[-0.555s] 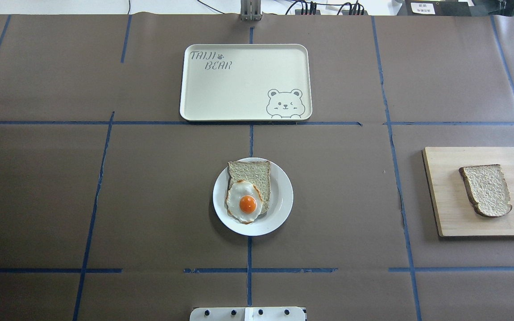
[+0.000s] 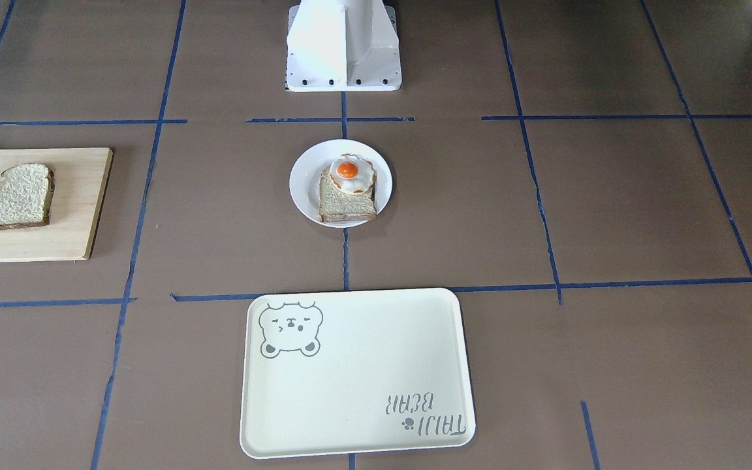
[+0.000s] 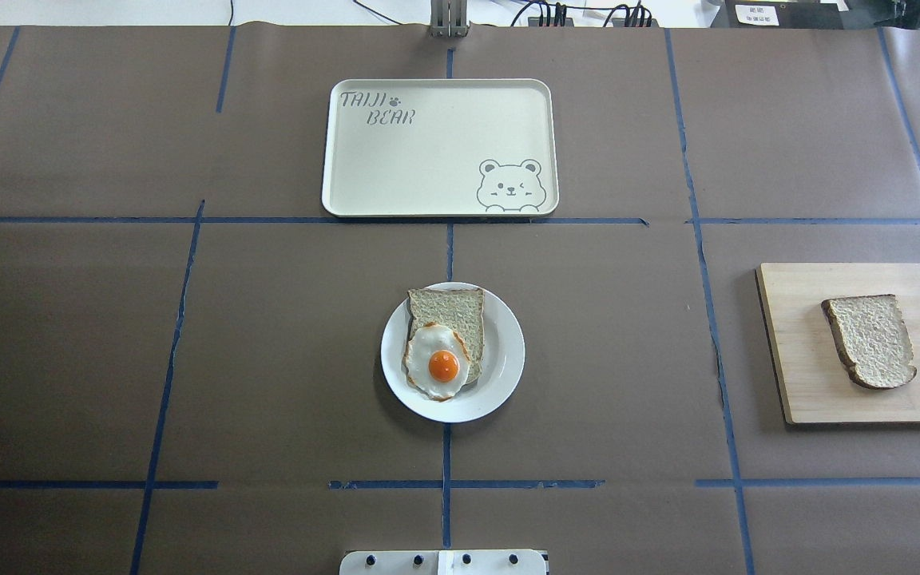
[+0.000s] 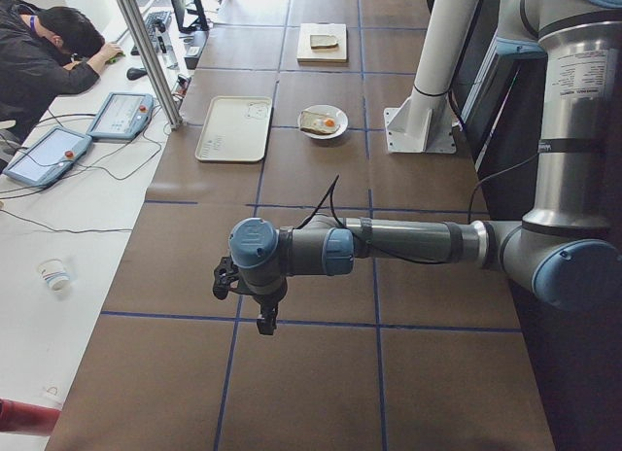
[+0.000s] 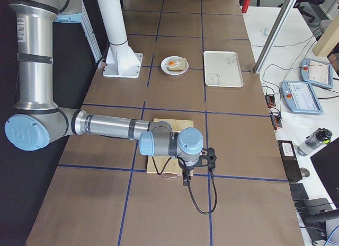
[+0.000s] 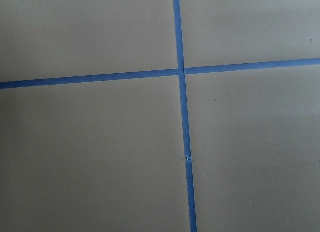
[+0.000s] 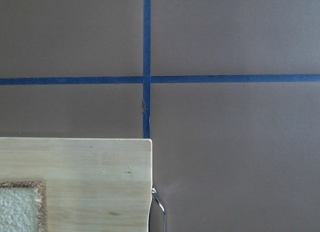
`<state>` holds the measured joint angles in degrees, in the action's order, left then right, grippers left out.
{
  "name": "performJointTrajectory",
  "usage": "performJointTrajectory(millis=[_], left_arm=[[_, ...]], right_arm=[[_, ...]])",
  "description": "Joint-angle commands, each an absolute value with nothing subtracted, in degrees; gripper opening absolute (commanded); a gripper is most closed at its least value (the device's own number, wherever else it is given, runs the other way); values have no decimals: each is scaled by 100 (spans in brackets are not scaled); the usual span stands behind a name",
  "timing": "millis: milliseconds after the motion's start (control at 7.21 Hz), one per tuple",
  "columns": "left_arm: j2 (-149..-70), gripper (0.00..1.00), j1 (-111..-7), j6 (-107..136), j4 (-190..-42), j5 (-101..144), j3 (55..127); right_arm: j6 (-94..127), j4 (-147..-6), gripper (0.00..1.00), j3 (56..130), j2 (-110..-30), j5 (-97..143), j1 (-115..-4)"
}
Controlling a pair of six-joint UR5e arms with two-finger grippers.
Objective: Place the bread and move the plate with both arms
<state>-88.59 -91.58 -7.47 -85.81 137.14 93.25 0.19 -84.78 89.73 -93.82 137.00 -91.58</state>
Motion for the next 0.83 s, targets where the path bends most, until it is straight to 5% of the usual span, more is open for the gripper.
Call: performJointTrajectory(millis=[0, 694], left_arm=[[-8859, 100, -9158, -747, -8578, 13711, 9325], [-8859, 100, -9158, -747, -8587, 13720, 9343]], right_arm=[[18, -8473, 100, 8965, -9387, 13693, -9158], [44, -8473, 100, 9061, -9325, 13711, -9149]])
